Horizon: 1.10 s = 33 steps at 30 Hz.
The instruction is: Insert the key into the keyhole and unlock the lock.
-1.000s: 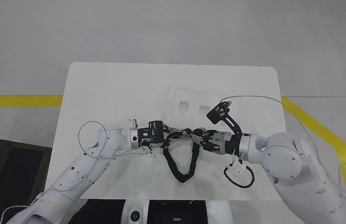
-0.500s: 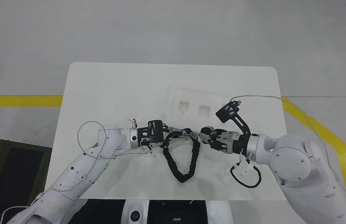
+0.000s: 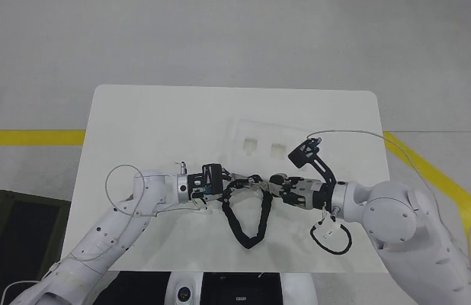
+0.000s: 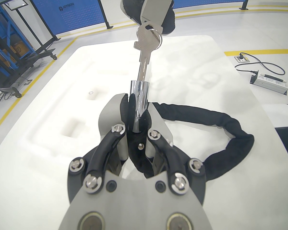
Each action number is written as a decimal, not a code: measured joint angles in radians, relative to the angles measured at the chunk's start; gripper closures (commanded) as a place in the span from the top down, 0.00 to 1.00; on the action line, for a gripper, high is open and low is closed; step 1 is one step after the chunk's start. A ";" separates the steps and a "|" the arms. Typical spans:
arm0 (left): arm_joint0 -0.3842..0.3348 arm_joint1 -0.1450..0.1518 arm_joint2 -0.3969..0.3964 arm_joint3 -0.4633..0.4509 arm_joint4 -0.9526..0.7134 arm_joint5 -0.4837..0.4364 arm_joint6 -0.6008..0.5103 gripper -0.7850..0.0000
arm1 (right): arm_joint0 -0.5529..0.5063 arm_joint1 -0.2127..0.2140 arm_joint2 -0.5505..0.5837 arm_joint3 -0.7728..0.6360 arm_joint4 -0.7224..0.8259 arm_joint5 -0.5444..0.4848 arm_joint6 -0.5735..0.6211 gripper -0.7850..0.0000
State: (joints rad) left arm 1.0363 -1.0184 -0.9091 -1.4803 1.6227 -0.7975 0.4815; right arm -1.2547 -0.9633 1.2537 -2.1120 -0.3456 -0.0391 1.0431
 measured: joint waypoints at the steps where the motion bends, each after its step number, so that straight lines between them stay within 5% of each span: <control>1: 0.000 0.000 0.000 0.000 0.000 0.000 0.001 0.00 | 0.002 0.000 -0.003 0.000 -0.001 0.001 0.000 0.00; 33: 0.003 -0.005 -0.008 0.011 0.005 -0.001 0.016 0.00 | 0.011 0.004 -0.016 0.004 0.008 0.003 -0.004 0.00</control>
State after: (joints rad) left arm 1.0391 -1.0230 -0.9176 -1.4698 1.6279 -0.7982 0.4975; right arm -1.2440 -0.9593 1.2375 -2.1079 -0.3380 -0.0360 1.0392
